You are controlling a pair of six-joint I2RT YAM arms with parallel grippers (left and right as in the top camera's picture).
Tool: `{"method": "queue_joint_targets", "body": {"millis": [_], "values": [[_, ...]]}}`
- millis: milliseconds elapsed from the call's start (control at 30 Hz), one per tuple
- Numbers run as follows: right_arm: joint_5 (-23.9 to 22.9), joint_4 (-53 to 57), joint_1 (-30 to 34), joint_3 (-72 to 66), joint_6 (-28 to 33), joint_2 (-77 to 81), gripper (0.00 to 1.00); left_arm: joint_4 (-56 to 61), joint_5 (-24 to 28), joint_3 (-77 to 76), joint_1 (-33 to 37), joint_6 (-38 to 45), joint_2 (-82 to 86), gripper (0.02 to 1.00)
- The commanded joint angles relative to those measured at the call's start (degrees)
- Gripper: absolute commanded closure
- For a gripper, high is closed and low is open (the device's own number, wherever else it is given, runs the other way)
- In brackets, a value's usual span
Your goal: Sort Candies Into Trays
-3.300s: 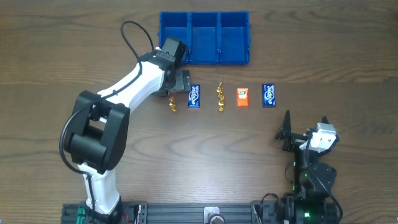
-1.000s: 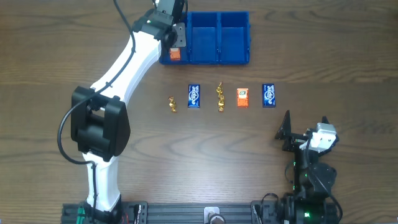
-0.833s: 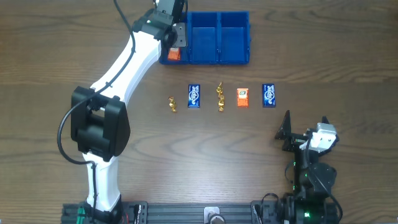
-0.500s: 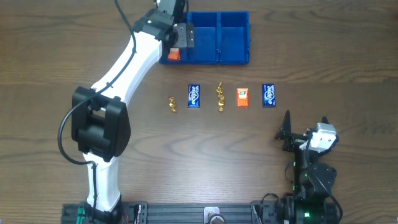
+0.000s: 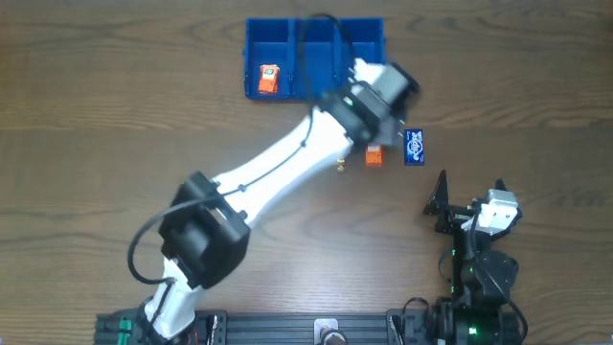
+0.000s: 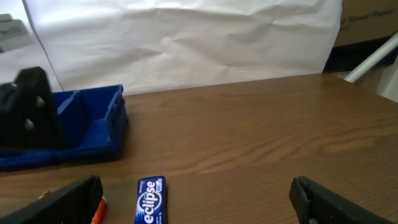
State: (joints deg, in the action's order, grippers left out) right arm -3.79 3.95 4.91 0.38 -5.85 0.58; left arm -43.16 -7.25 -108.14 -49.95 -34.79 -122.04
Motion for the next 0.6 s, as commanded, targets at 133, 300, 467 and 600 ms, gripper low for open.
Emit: {"method": "queue_joint_targets", "body": {"millis": [133, 300, 467, 600], "values": [[0.1, 0.5, 0.2, 0.0, -0.1, -0.4, 0.003, 0.9, 0.0, -1.5, -1.5, -9.0, -5.4, 0.038], [0.1, 0.5, 0.2, 0.0, -0.1, -0.4, 0.001, 3.3, 0.9, -1.5, -1.5, -9.0, -9.1, 0.036], [0.1, 0.5, 0.2, 0.0, -0.1, -0.4, 0.001, 5.6, 0.9, -1.5, -1.4, -10.2, -12.4, 0.038], [0.1, 0.5, 0.2, 0.0, -0.1, -0.4, 0.001, 5.7, 0.9, -1.5, -1.4, -10.2, -13.5, 0.045]]}}
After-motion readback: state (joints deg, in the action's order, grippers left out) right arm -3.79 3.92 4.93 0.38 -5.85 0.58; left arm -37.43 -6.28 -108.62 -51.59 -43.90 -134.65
